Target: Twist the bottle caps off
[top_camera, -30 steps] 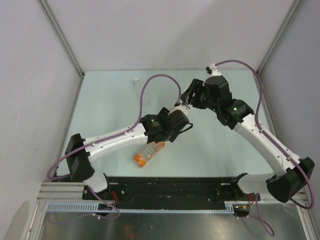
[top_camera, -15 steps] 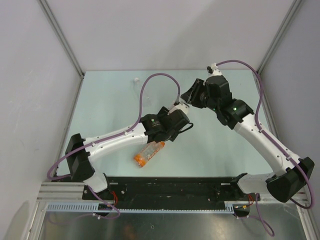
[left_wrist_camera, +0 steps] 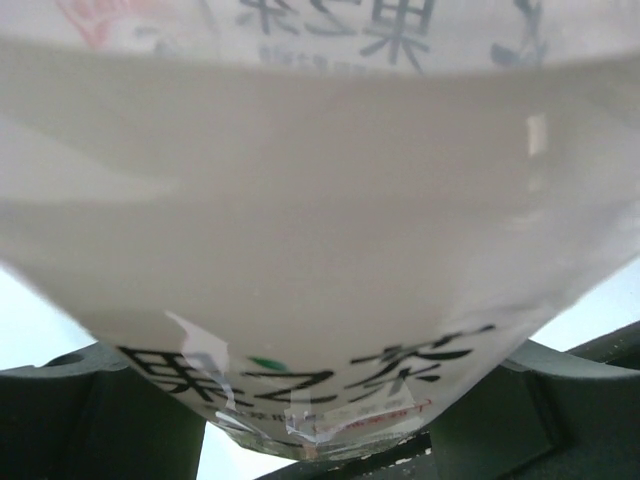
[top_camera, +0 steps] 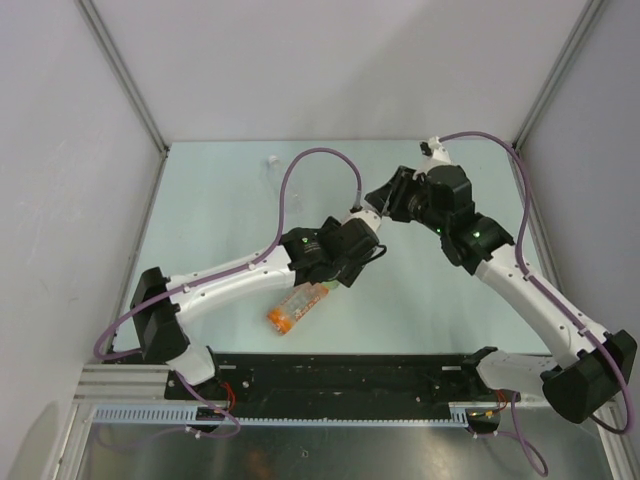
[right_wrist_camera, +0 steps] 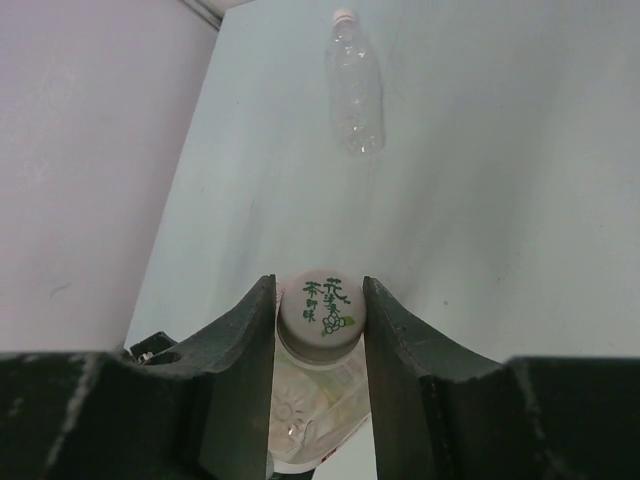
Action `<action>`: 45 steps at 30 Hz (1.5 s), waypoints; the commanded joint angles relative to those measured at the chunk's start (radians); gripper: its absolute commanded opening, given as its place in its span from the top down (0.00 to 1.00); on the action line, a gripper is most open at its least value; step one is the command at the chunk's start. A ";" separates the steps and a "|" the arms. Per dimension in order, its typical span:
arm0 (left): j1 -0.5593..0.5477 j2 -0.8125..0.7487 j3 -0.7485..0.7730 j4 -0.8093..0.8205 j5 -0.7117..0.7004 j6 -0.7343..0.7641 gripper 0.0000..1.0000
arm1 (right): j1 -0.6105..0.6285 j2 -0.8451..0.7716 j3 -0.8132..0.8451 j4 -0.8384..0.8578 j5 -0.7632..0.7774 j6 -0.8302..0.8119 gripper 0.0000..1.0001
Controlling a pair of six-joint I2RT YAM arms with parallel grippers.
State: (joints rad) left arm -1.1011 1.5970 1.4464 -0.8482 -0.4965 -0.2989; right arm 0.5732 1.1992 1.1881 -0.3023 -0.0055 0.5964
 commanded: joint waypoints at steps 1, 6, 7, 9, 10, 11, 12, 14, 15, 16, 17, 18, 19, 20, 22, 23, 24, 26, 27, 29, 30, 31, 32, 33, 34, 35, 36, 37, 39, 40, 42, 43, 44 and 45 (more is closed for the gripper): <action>-0.011 -0.022 0.043 0.024 0.130 0.053 0.77 | -0.034 -0.060 -0.042 0.177 -0.219 -0.062 1.00; -0.011 -0.057 0.030 0.054 0.201 0.066 0.86 | -0.138 -0.106 -0.122 0.297 -0.409 -0.034 1.00; -0.011 -0.066 0.024 0.064 0.218 0.069 0.87 | -0.159 -0.113 -0.136 0.322 -0.448 -0.032 1.00; -0.011 -0.090 0.009 0.088 0.253 0.076 0.89 | -0.200 -0.128 -0.159 0.363 -0.519 -0.029 1.00; -0.011 -0.102 0.000 0.101 0.272 0.080 0.90 | -0.219 -0.133 -0.169 0.386 -0.557 -0.025 1.00; -0.010 -0.116 -0.011 0.114 0.292 0.083 0.91 | -0.237 -0.139 -0.180 0.407 -0.587 -0.018 1.00; -0.010 -0.133 -0.022 0.129 0.312 0.085 0.91 | -0.257 -0.145 -0.194 0.437 -0.621 -0.004 1.00; -0.010 -0.166 -0.046 0.161 0.348 0.087 0.92 | -0.298 -0.160 -0.230 0.509 -0.680 0.039 1.00; -0.010 -0.184 -0.061 0.179 0.367 0.090 0.92 | -0.321 -0.166 -0.250 0.552 -0.710 0.066 1.00; -0.010 -0.202 -0.075 0.199 0.385 0.091 0.92 | -0.341 -0.170 -0.271 0.594 -0.736 0.092 1.00; -0.010 -0.222 -0.095 0.220 0.404 0.093 0.92 | -0.360 -0.172 -0.291 0.634 -0.762 0.120 1.00; -0.010 -0.243 -0.113 0.243 0.423 0.095 0.92 | -0.377 -0.174 -0.309 0.680 -0.789 0.148 1.00; -0.009 -0.266 -0.133 0.271 0.442 0.097 0.92 | -0.392 -0.175 -0.327 0.724 -0.817 0.175 1.00; -0.009 -0.288 -0.151 0.297 0.461 0.100 0.92 | -0.404 -0.176 -0.343 0.768 -0.837 0.200 1.00; -0.008 -0.331 -0.188 0.344 0.507 0.106 0.92 | -0.420 -0.173 -0.366 0.857 -0.879 0.242 1.00; -0.008 -0.351 -0.203 0.364 0.541 0.112 0.92 | -0.424 -0.172 -0.375 0.895 -0.896 0.263 1.00; -0.008 -0.370 -0.216 0.382 0.572 0.119 0.92 | -0.427 -0.168 -0.383 0.933 -0.911 0.281 1.00; -0.008 -0.401 -0.238 0.414 0.630 0.130 0.93 | -0.431 -0.161 -0.394 1.001 -0.935 0.319 1.00; -0.007 -0.414 -0.249 0.427 0.659 0.136 0.94 | -0.433 -0.156 -0.401 1.036 -0.945 0.339 1.00; -0.007 -0.438 -0.267 0.452 0.717 0.147 0.95 | -0.439 -0.145 -0.412 1.118 -0.963 0.387 1.00; -0.007 -0.448 -0.275 0.464 0.742 0.151 0.95 | -0.442 -0.139 -0.417 1.156 -0.971 0.412 1.00; -0.006 -0.456 -0.282 0.473 0.771 0.156 0.96 | -0.444 -0.132 -0.421 1.194 -0.977 0.435 1.00; -0.006 -0.462 -0.290 0.482 0.795 0.160 0.96 | -0.446 -0.125 -0.423 1.223 -0.981 0.454 1.00; -0.006 -0.465 -0.296 0.489 0.814 0.162 0.97 | -0.448 -0.118 -0.425 1.247 -0.986 0.472 1.00; -0.006 -0.468 -0.301 0.494 0.829 0.164 0.97 | -0.449 -0.112 -0.425 1.270 -0.988 0.486 1.00; -0.006 -0.470 -0.306 0.499 0.836 0.165 0.97 | -0.449 -0.108 -0.425 1.284 -0.989 0.499 1.00; -0.006 -0.472 -0.311 0.502 0.840 0.164 0.98 | -0.450 -0.104 -0.426 1.296 -0.990 0.507 1.00; -0.007 -0.476 -0.317 0.508 0.841 0.164 0.98 | -0.452 -0.102 -0.426 1.303 -0.990 0.513 1.00; -0.007 -0.488 -0.332 0.522 0.830 0.161 0.98 | -0.453 -0.101 -0.426 1.309 -0.990 0.520 1.00; -0.007 -0.496 -0.342 0.531 0.823 0.159 0.98 | -0.456 -0.102 -0.426 1.311 -0.989 0.522 1.00; -0.005 -0.515 -0.361 0.550 0.814 0.155 0.99 | -0.460 -0.102 -0.429 1.312 -0.986 0.527 1.00; -0.004 -0.525 -0.368 0.561 0.816 0.153 0.99 | -0.462 -0.102 -0.431 1.312 -0.984 0.528 1.00; -0.003 -0.533 -0.375 0.568 0.816 0.152 0.99 | -0.466 -0.102 -0.433 1.312 -0.980 0.530 1.00; -0.002 -0.539 -0.380 0.572 0.814 0.150 0.99 | -0.468 -0.102 -0.434 1.309 -0.975 0.529 1.00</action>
State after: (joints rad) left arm -1.0794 1.1427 1.0836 -0.3553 0.1555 -0.2176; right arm 0.1452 1.0809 0.7631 0.9771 -1.0805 1.1206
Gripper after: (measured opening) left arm 0.725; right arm 0.381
